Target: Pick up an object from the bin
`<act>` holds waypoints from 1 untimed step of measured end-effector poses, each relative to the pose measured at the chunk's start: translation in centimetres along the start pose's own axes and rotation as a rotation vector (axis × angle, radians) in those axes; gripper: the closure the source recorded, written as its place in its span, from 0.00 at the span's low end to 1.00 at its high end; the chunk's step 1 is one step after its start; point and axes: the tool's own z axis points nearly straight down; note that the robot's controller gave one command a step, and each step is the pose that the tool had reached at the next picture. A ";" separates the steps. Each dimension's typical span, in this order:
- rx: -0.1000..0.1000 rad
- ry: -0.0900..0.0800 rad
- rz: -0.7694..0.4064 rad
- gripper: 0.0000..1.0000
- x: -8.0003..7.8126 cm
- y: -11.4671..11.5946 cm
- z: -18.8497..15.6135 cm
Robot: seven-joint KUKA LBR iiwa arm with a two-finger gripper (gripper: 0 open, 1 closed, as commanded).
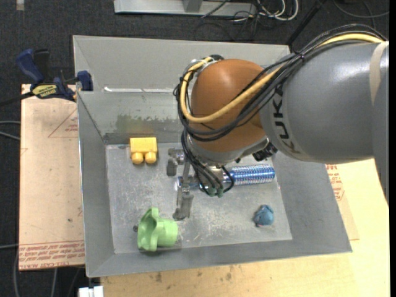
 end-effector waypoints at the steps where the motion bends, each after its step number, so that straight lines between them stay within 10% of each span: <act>1: 0.000 -0.028 -0.502 0.00 3.2 2.4 13.9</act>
Offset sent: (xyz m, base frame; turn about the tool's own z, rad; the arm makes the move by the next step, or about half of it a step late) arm -0.0393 0.0227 -0.1411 -0.5054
